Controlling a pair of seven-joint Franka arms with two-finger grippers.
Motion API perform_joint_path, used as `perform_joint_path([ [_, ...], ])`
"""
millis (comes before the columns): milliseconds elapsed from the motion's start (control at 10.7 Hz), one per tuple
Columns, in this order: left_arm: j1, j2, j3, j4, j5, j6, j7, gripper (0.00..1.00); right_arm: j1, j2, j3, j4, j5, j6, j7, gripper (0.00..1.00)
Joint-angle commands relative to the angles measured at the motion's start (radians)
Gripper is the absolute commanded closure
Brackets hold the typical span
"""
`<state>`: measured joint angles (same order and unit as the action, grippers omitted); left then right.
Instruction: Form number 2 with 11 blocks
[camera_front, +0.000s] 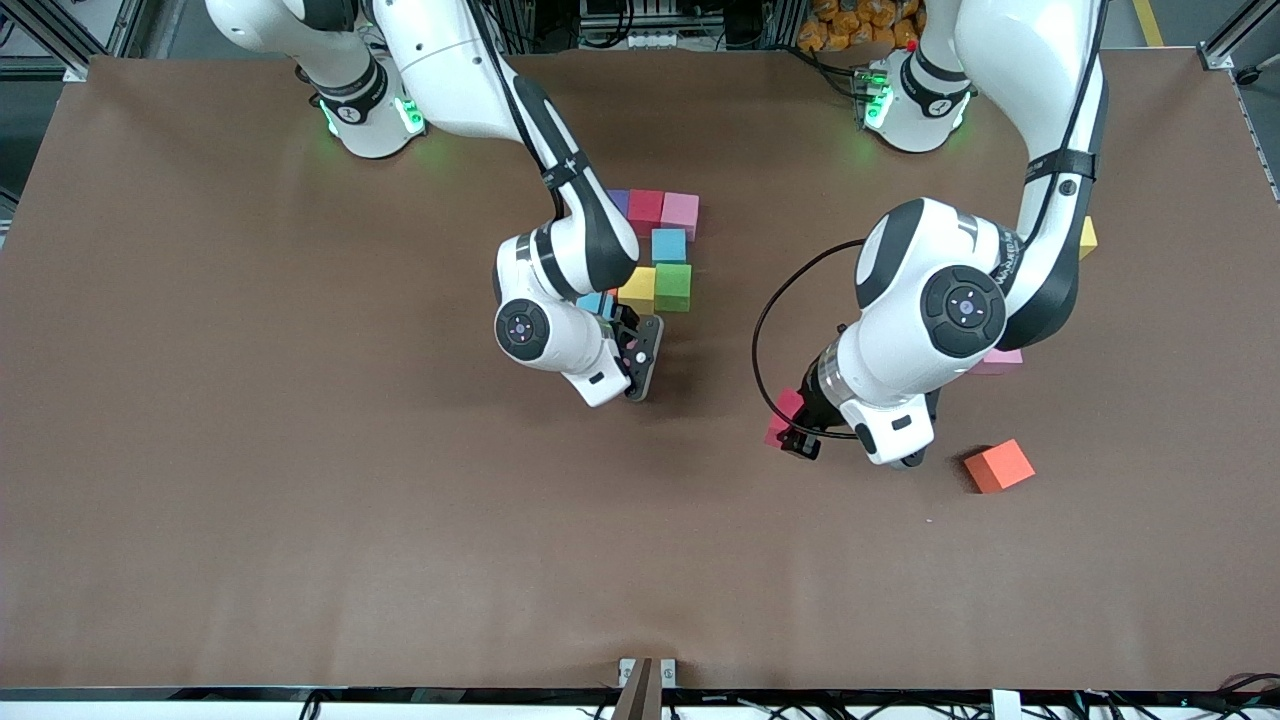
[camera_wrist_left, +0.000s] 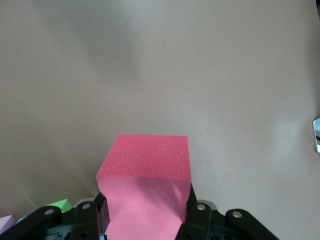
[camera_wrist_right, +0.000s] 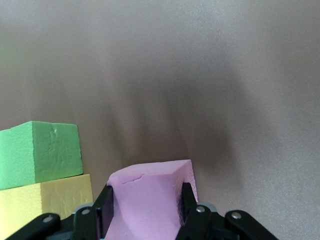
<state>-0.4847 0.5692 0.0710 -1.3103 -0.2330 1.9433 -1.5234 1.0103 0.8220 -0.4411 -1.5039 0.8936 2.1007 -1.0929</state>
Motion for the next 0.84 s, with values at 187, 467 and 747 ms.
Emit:
perform_joint_path([
  [187,0.006,-0.02,-0.004,-0.018,-0.042,0.008,-0.001,0.46,-0.004,0.0,0.01,-0.006,0.007,0.022,-0.025,0.0],
  [467,0.006,-0.022,-0.004,-0.02,-0.042,0.008,-0.008,0.46,-0.007,-0.021,0.01,-0.009,0.004,-0.019,-0.034,0.0],
  [747,0.002,-0.015,-0.004,-0.032,-0.037,0.008,-0.007,0.47,-0.013,-0.069,-0.011,-0.009,0.001,-0.16,-0.039,0.0],
])
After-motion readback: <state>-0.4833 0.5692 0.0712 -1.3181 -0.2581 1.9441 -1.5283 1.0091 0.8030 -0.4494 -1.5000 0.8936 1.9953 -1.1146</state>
